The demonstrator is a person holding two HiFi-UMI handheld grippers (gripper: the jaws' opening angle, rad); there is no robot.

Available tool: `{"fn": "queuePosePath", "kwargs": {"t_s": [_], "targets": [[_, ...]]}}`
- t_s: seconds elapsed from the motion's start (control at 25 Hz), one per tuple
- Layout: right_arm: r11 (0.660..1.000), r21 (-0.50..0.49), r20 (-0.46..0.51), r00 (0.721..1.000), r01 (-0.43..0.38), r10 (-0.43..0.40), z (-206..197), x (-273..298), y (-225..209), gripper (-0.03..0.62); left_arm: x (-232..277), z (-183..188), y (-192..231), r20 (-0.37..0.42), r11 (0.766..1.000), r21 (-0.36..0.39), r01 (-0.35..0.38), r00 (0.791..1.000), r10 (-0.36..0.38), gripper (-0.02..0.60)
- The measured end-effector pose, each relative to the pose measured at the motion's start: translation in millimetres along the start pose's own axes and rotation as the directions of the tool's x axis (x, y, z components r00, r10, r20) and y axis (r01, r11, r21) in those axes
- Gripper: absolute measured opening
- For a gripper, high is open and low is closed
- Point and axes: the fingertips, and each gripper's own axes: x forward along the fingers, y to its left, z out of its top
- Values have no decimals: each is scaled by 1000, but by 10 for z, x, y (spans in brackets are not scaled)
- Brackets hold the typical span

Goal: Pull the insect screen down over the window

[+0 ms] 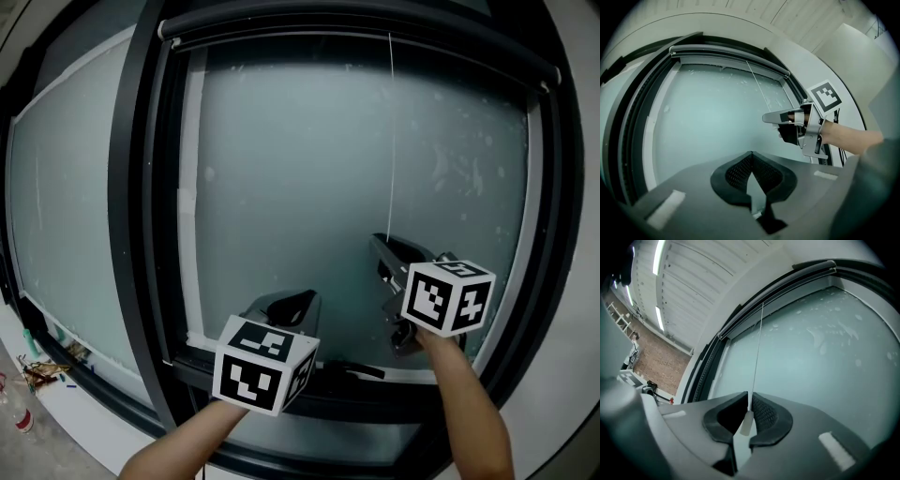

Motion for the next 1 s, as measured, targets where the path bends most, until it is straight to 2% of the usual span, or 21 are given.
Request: {"fn": "queuePosePath", "kwargs": {"t_s": [0.12, 0.2, 0.24, 0.36, 0.52, 0.64, 0.68, 0.72, 0.88, 1.0], "targets": [[1000, 10, 16, 1000, -4, 4, 17, -33, -22, 35, 18, -10, -30, -3, 1000, 4, 2, 1000, -2, 17], [1000, 8, 9, 1000, -12, 12, 25, -24, -10, 79, 22, -11, -31, -3, 1000, 5, 3, 1000, -3, 17], [1000, 5, 1, 1000, -12, 12, 22, -12, -3, 81, 24, -11, -27, -2, 1000, 3, 3, 1000, -3, 17], [1000, -18, -15, 1000, 3, -4, 4, 2, 3, 28, 22, -36, -34, -7, 1000, 0, 9, 1000, -9, 17], [1000, -14, 1, 1000, -10, 10, 18, -7, 59, 35, 1, -85, -2, -13, 1000, 14, 7, 1000, -6, 17], [1000, -11, 13, 1000, -14, 14, 42, -18, 81, 69, -6, -99, 14, -16, 1000, 11, 7, 1000, -6, 17], [1000, -14, 14, 1000, -7, 7, 47, -21, 78, 61, -12, -97, 14, -17, 1000, 12, 8, 1000, -8, 17], [1000, -16, 14, 1000, -2, 2, 50, -22, 77, 23, -19, -94, 14, -17, 1000, 12, 9, 1000, -9, 17], [999, 28, 20, 999, -38, 38, 42, -13, 123, 9, -36, -120, 25, -21, 1000, 13, 13, 1000, -13, 17], [1000, -2, -10, 1000, -22, 22, -10, 12, 99, 9, -23, -153, 36, -21, 1000, 11, 16, 1000, -16, 17]]}}
